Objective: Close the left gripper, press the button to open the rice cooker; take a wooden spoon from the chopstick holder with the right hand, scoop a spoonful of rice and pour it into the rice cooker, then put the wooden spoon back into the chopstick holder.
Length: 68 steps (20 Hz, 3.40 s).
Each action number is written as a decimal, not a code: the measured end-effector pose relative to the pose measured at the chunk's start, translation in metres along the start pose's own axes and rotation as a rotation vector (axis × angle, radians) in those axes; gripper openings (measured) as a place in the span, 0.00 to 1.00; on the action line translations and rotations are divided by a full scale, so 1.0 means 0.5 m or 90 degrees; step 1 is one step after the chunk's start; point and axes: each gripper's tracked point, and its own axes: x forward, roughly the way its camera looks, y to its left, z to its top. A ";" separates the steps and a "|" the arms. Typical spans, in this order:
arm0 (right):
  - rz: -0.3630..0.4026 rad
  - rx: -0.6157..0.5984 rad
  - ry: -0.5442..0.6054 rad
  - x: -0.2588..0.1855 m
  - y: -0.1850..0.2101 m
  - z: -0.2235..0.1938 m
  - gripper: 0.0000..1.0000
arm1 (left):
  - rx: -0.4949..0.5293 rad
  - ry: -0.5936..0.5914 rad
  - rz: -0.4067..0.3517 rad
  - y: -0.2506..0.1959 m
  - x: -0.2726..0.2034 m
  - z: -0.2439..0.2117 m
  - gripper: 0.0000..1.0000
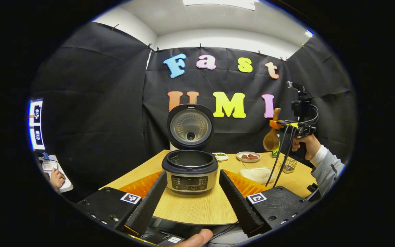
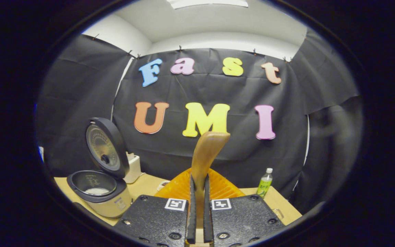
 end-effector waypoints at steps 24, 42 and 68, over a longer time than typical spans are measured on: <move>-0.161 0.016 0.098 0.067 -0.403 -0.251 0.15 | 0.021 0.043 -0.012 -0.053 0.081 -0.068 0.97; -0.179 0.085 0.143 0.063 -0.430 -0.315 0.58 | 0.038 0.052 -0.015 -0.071 0.080 -0.070 0.96; -0.137 0.053 0.030 -0.379 -0.166 0.029 1.00 | 0.013 -0.034 -0.004 0.065 0.324 0.275 0.94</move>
